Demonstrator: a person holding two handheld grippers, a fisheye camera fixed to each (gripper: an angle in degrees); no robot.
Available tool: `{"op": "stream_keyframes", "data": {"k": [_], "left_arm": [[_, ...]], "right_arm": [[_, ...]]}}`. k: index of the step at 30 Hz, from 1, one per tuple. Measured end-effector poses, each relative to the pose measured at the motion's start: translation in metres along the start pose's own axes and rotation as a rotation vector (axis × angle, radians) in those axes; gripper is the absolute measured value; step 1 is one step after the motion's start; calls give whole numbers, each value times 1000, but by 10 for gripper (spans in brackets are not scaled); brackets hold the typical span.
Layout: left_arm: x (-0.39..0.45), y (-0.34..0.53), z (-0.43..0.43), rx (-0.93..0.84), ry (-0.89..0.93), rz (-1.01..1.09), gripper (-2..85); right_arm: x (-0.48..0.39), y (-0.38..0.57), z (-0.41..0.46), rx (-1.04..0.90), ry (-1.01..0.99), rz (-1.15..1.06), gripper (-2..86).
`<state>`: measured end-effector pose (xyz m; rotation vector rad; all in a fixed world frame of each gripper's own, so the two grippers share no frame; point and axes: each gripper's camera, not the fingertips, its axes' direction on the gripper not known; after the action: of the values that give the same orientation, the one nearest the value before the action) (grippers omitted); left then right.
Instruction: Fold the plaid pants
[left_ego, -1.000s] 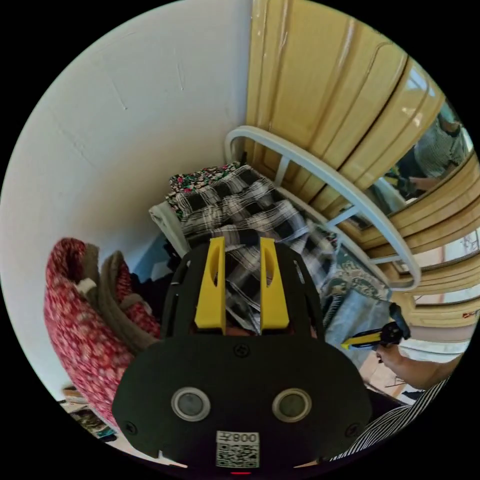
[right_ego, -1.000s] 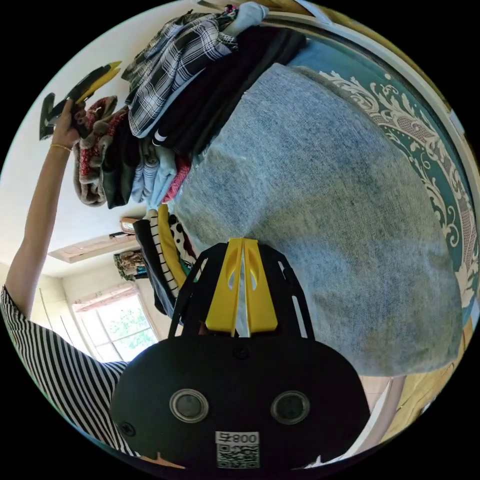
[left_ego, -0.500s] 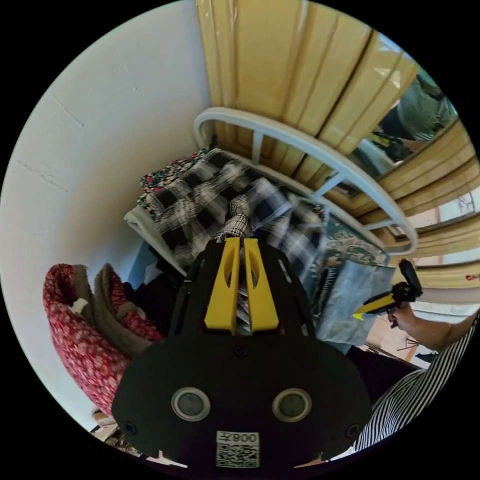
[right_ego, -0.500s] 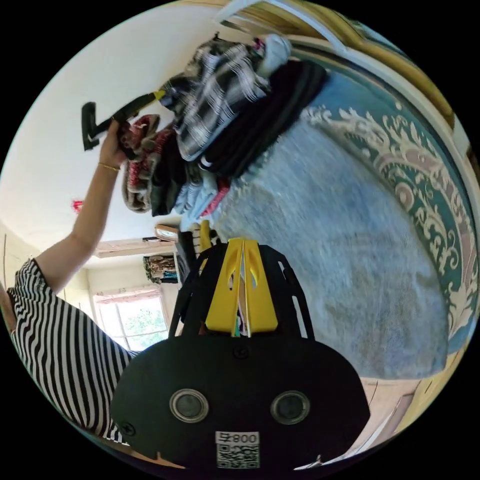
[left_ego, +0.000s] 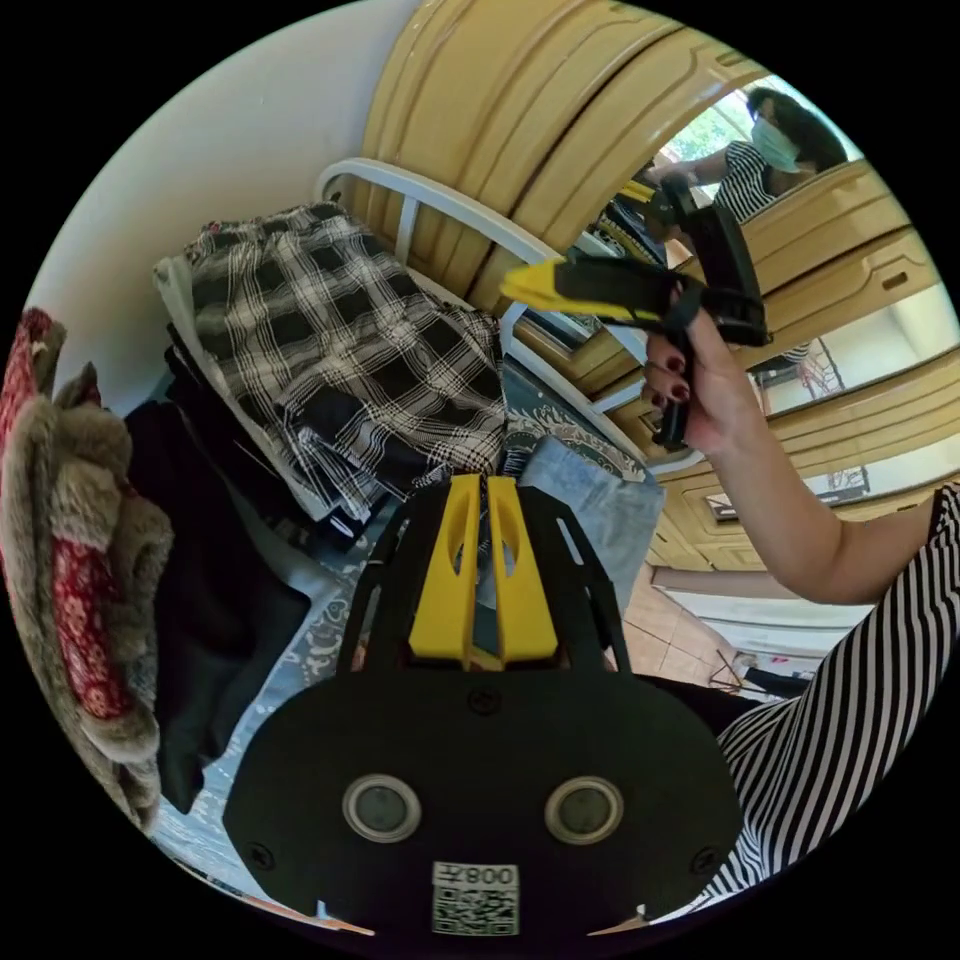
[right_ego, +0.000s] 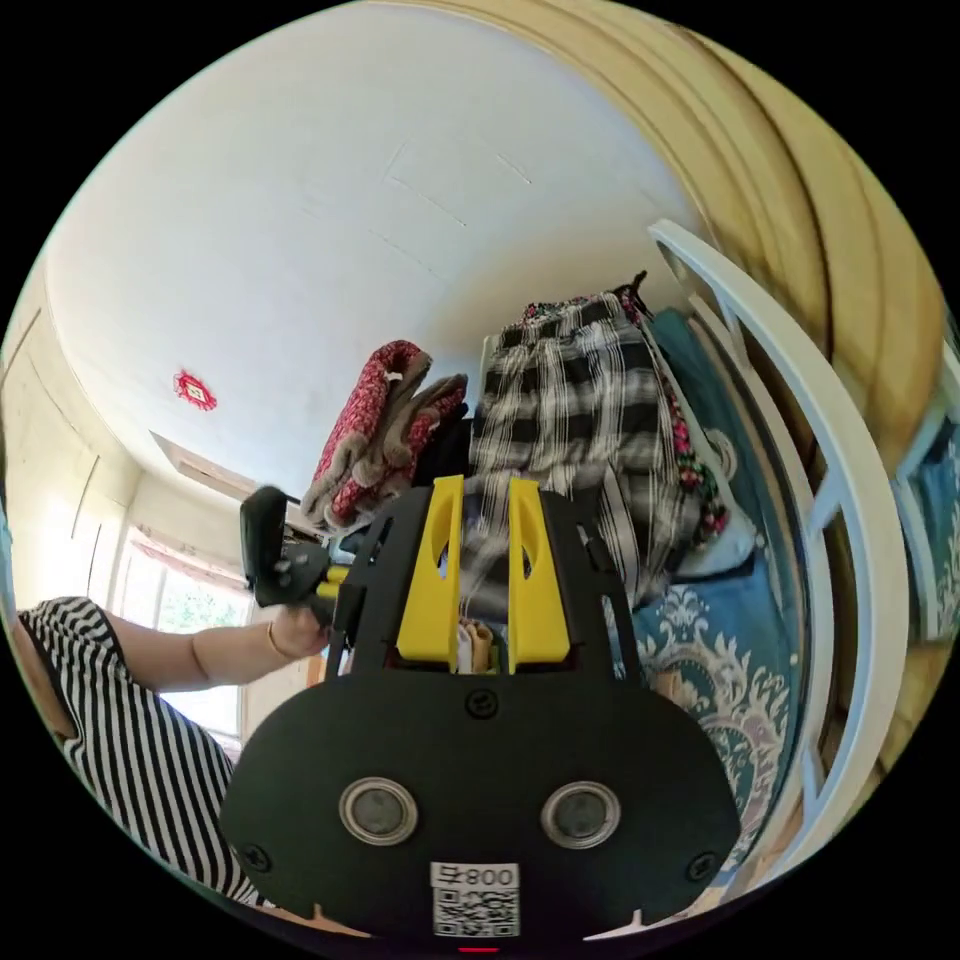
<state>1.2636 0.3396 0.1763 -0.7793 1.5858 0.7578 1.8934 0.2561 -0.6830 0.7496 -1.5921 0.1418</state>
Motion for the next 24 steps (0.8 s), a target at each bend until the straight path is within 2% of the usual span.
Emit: {"op": "stream_keyframes", "data": {"k": [8, 12, 15, 18, 21, 24], "left_arm": [[-2, 11, 10, -15, 45, -46, 20], [3, 21, 7, 26, 76, -88, 19], [3, 30, 4, 48, 109, -129, 14], [4, 40, -2, 68, 137, -155, 7], [8, 49, -9, 73, 147, -162, 4], [16, 57, -18, 85, 149, -164, 3]], "right_arm": [[-16, -80, 109, -105, 42, 11, 94], [-34, -105, 164, -151, 165, -33, 93], [-31, -112, 202, -222, 211, -15, 68], [-29, -107, 217, -212, 262, -25, 29], [-23, -97, 216, -190, 228, -26, 14], [-15, -80, 201, -121, 111, -15, 8]]}}
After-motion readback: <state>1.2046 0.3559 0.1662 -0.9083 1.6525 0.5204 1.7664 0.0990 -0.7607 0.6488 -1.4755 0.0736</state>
